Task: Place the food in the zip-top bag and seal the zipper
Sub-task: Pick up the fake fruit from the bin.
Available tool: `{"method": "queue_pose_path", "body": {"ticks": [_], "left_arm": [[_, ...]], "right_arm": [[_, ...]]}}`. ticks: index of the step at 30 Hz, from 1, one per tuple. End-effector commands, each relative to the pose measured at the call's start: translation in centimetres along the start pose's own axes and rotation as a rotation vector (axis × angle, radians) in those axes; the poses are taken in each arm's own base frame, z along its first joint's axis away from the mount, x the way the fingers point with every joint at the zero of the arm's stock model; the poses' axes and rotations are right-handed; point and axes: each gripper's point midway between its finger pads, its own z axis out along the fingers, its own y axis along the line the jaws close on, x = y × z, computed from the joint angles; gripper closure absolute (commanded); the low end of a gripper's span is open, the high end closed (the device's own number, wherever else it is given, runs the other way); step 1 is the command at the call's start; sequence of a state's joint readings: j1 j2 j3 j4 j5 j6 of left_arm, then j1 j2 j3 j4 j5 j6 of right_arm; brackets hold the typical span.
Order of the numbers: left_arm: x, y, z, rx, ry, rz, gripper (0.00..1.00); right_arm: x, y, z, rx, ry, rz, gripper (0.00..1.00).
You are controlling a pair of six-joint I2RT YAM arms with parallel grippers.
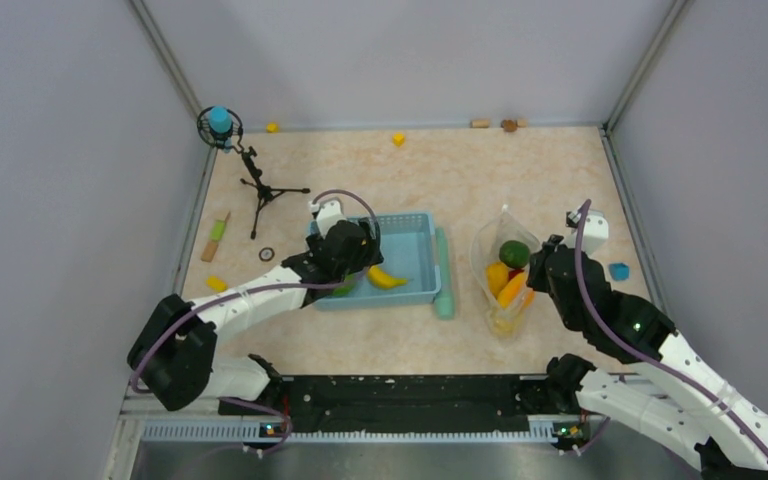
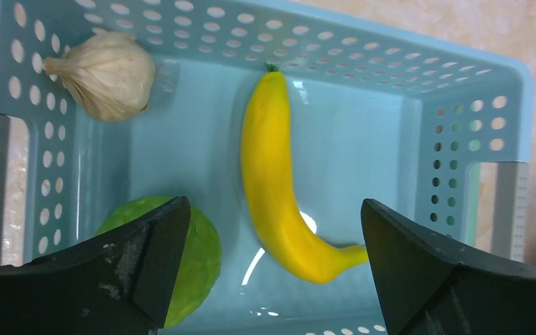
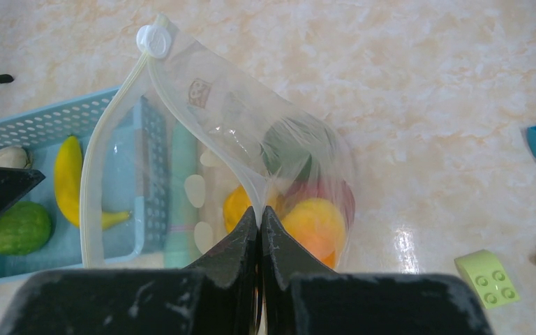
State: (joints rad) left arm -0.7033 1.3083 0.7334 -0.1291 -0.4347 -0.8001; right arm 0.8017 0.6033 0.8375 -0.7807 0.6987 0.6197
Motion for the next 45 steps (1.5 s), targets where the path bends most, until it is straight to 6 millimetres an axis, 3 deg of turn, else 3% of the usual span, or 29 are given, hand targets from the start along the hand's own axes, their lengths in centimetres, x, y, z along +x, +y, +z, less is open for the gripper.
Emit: {"method": "queue_pose_path", "body": {"ticks": [1, 10, 23, 39, 42, 45], "left_arm": [[0.7, -1.3, 1.4, -0.002, 0.044, -0.046, 0.03], [3.4, -2.3, 3.3, -0.019, 0.179, -0.021, 0.18], [6.3, -1.2, 3.1, -0.064, 0.3, -0.039, 0.35], [6.3, -2.5, 5.1, -0.035, 0.287, -0.004, 0.57], [5.2, -2.9, 5.0, -0.03, 0.259, 0.01, 0.72], [3.3, -3.5, 4.4, -0.015, 0.208, 0.016, 0.79]], "right_arm": [[-0.8, 0.1, 0.1, 0.005, -0.035, 0.009, 0.98], [-0.7, -0.1, 0.1, 0.01, -0.036, 0.013, 0.98], [-0.8, -0.2, -0.1, 0.003, -0.041, 0.026, 0.98], [-0.9, -0.4, -0.5, -0.012, -0.055, 0.05, 0.98], [-0.9, -0.4, -0.5, -0.011, -0.055, 0.05, 0.98], [-0.8, -0.2, -0.5, -0.02, -0.049, 0.051, 0.98]]}}
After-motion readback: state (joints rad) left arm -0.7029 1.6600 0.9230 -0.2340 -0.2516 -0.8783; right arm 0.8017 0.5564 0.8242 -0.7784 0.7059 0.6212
